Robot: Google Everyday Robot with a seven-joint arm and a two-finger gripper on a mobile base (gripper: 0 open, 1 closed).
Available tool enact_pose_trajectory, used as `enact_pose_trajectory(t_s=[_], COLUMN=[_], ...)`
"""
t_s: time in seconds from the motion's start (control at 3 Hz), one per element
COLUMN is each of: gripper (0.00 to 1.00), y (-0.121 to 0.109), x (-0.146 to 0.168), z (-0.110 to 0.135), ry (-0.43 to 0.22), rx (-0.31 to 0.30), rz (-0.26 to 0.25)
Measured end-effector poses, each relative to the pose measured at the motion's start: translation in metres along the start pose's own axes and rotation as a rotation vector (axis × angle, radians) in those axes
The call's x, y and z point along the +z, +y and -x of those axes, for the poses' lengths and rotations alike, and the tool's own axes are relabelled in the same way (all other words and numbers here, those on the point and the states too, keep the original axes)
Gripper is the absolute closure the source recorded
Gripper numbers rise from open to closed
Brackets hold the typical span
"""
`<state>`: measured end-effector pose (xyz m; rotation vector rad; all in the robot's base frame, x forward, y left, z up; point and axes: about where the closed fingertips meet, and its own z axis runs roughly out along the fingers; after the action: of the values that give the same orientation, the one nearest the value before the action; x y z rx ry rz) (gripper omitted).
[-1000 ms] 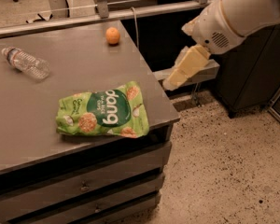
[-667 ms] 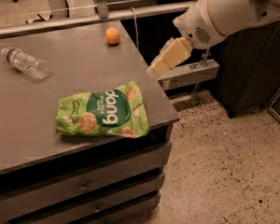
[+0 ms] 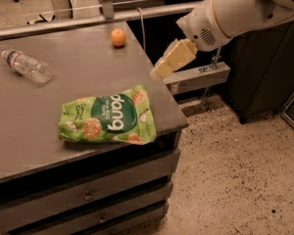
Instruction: Move orange near green rice chip bag
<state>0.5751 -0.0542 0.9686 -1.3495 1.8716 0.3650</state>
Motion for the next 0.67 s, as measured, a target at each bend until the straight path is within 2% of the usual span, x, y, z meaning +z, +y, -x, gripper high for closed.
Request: enact_pose_trajectory(t_s=[0.33, 0.67], gripper=[0.0, 0.0], y=[-0.009, -0.036], x=[0.048, 0.104], z=[0.019, 0.048], ry=[-0.109, -0.227], rx=[-0.002, -0.021], rz=[0.033, 0.033])
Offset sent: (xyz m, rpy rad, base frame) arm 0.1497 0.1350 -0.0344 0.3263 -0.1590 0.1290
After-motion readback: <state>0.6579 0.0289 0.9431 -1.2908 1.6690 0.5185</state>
